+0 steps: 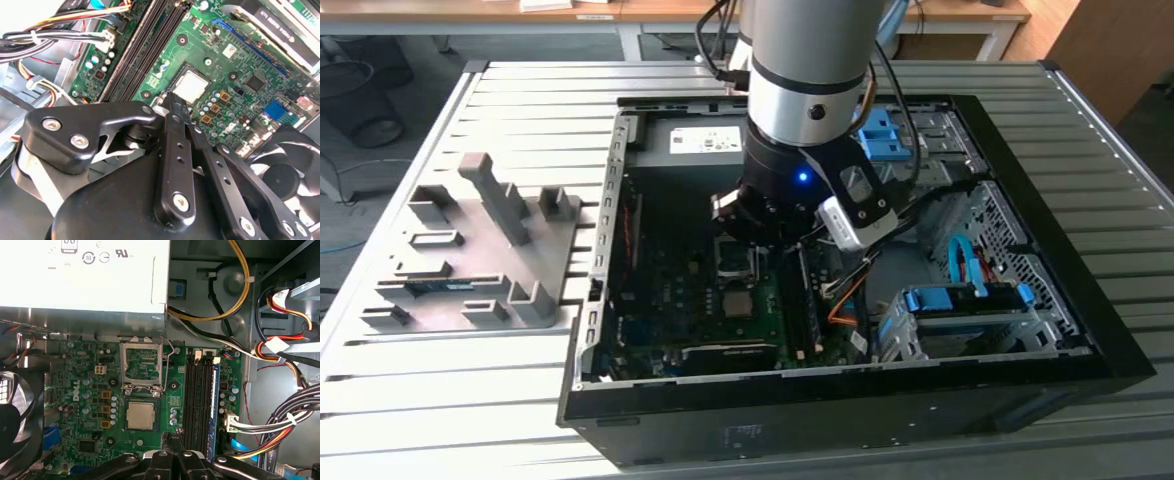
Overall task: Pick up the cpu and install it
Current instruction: 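Close the cpu cover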
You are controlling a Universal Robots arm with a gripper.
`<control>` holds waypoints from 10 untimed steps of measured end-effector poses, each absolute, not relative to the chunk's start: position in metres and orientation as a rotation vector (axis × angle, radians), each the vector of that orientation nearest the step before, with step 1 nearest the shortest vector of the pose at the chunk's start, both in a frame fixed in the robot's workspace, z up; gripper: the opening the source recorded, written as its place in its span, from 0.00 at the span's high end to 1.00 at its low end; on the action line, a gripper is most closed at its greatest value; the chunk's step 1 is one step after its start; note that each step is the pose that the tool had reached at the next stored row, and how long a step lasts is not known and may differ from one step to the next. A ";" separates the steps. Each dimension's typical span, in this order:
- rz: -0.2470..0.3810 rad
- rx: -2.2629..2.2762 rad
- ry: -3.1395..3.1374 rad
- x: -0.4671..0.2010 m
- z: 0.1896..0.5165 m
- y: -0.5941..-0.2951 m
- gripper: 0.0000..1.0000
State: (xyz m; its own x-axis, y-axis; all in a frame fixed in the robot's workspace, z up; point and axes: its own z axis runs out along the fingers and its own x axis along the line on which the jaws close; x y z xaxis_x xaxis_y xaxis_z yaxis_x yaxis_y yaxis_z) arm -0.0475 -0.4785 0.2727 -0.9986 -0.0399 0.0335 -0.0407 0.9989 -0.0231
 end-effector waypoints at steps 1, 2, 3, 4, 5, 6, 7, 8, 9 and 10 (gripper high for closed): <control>0.032 0.063 -3.108 -0.048 0.273 -0.479 0.90; 0.016 0.063 -3.108 -0.047 0.273 -0.479 0.90; -0.009 0.063 -3.108 -0.047 0.273 -0.478 0.90; -0.037 0.064 -3.109 -0.047 0.273 -0.478 0.90; -0.067 0.064 -3.109 -0.047 0.273 -0.478 0.90; -0.084 0.065 -3.108 -0.047 0.273 -0.478 0.90; -0.084 0.065 -3.108 -0.047 0.273 -0.478 0.90; -0.084 0.065 -3.108 -0.047 0.273 -0.478 0.90; -0.084 0.066 -3.108 -0.047 0.273 -0.478 0.90; -0.084 0.073 -3.108 -0.047 0.273 -0.478 0.90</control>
